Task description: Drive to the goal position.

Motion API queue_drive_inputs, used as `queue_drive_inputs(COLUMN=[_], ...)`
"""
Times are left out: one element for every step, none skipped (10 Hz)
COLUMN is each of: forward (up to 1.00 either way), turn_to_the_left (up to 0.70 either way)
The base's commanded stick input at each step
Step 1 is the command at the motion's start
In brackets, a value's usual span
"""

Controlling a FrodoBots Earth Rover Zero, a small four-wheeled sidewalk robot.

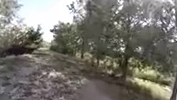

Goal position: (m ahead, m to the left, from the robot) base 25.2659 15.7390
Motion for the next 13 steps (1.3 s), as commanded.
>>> queue_drive_inputs(forward=[0.7, 0.7, 0.7, 0.7, 0.7, 0.7, 0.7, 0.7, 0.7, 0.7, 0.7, 0.7, 0.7], turn_to_the_left=[0.0, 0.0, 0.0, 0.08, 0.35, 0.35, 0.35, 0.35, 0.35, 0.35, 0.35, 0.35, 0.35])
